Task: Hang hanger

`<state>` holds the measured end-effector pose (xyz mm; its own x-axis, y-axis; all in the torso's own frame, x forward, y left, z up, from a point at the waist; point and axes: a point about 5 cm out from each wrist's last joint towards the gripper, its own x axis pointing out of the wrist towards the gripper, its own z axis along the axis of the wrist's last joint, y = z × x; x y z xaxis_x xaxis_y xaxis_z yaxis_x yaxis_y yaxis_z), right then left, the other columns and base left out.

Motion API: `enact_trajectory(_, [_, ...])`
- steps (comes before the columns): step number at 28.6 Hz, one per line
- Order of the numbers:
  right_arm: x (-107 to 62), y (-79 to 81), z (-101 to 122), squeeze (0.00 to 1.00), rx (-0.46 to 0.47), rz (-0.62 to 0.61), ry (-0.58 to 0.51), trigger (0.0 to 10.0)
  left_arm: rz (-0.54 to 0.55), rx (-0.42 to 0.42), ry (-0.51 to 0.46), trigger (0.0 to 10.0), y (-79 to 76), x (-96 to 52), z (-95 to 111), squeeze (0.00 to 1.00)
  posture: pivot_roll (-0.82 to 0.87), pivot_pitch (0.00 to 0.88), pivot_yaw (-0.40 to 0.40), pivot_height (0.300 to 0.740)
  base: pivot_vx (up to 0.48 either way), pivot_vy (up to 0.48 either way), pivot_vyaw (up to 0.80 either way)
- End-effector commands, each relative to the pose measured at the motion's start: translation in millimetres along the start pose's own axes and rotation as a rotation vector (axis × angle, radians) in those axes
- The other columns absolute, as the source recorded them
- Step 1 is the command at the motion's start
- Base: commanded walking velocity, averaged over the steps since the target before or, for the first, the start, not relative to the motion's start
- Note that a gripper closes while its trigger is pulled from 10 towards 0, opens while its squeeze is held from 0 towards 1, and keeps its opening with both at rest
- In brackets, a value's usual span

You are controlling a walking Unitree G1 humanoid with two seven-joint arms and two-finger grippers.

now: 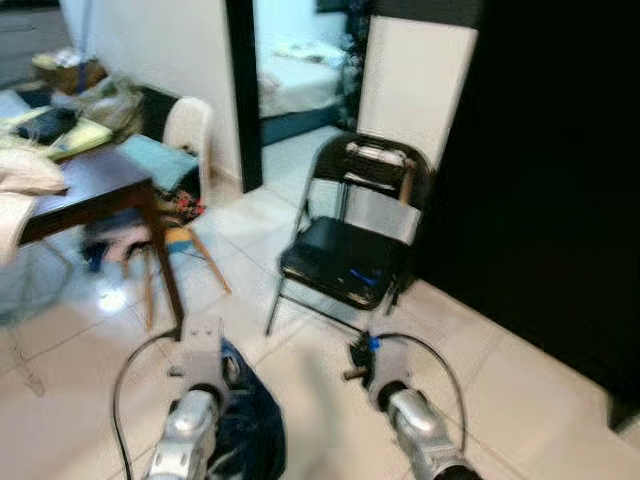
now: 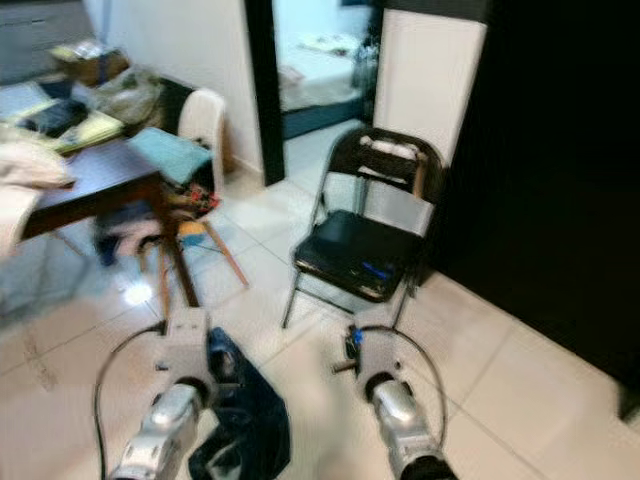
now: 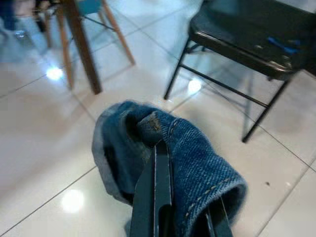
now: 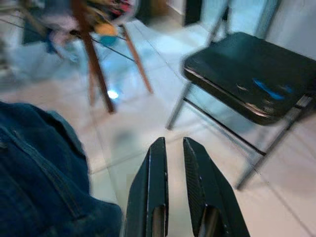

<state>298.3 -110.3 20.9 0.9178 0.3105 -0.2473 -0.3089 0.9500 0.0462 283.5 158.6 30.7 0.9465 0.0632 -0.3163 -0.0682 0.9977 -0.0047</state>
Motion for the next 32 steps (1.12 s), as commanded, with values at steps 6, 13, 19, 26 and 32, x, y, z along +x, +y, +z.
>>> enact_trajectory(6, [-5.2,2.1,-10,0.0,0.001,0.013,0.033,10.0,0.005,0.018,-0.021,10.0,-0.2,0.6,4,0.0,0.02,0.0,-0.065,0.74,0.0,0.0,0.8])
enact_trajectory(13, [-3.4,4.3,-8,0.0,-0.005,0.028,0.029,10.0,0.025,-0.026,-0.043,10.0,1.3,1.8,9,0.0,0.01,0.0,-0.056,0.74,0.0,0.0,0.8])
enact_trajectory(19, [-2.2,6.5,-6,0.0,-0.012,0.04,0.022,10.0,0.041,-0.007,-0.05,10.0,4.6,1.3,8,0.0,0.02,0.0,-0.053,0.74,0.0,0.0,0.8])
enact_trajectory(26, [-2.5,9.6,-8,0.0,-0.008,0.048,0.023,10.0,0.036,0.023,-0.073,10.0,3.8,-0.6,9,0.0,0.03,0.0,-0.056,0.74,0.0,0.0,0.8])
enact_trajectory(32, [2.7,11.2,4,0.0,0.052,0.032,-0.041,10.0,-0.025,0.001,-0.138,10.0,2.4,0.0,24,0.0,0.03,0.0,-0.047,0.74,0.0,0.0,0.4])
